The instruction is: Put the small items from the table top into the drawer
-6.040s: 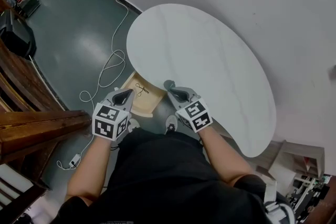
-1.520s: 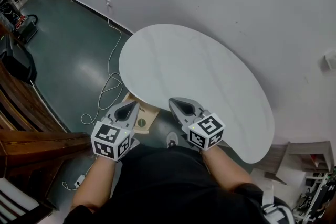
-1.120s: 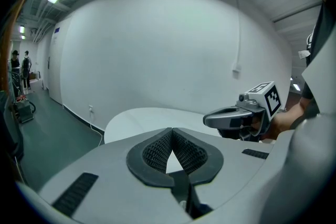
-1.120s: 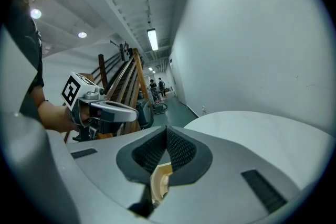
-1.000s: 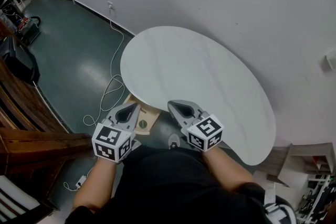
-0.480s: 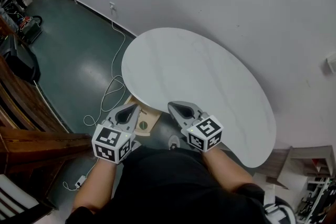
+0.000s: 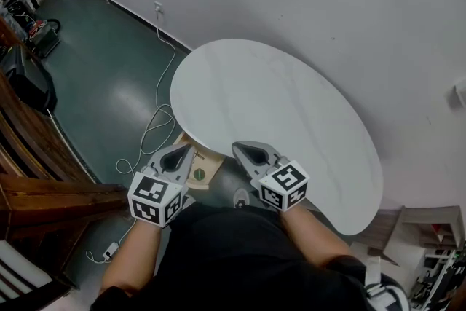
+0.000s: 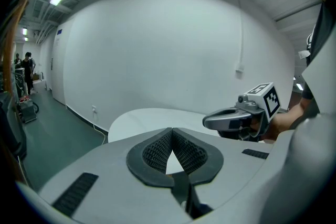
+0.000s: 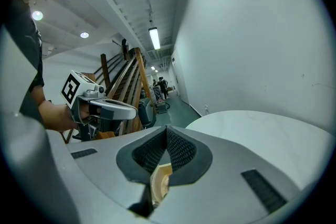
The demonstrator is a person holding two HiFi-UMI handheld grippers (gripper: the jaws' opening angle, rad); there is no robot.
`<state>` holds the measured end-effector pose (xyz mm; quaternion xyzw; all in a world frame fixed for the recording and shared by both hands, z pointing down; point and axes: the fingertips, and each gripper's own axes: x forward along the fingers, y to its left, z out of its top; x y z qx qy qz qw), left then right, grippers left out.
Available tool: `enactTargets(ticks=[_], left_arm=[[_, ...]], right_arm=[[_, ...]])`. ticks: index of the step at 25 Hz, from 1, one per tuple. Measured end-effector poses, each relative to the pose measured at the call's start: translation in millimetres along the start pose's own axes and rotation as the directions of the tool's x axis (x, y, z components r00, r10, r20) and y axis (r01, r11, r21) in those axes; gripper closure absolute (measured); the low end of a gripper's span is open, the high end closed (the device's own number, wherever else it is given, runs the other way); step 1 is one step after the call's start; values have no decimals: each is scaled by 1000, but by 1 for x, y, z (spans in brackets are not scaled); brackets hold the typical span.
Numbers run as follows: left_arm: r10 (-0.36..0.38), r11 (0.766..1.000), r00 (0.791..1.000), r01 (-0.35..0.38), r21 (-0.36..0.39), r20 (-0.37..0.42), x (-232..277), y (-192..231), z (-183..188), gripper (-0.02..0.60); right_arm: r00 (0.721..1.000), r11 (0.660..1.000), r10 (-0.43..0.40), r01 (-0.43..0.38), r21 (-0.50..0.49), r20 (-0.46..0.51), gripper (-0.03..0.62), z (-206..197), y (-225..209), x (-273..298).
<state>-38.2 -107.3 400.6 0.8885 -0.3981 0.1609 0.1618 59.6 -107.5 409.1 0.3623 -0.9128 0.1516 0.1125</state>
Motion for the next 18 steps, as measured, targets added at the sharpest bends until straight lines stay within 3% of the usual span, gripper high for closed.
enactTargets(ticks=[18], left_arm=[[-4, 1000, 1000, 4, -4, -1, 6, 6, 1, 566]], right_arm=[[1000, 1000, -2, 2, 10, -6, 585, -1, -5, 6]])
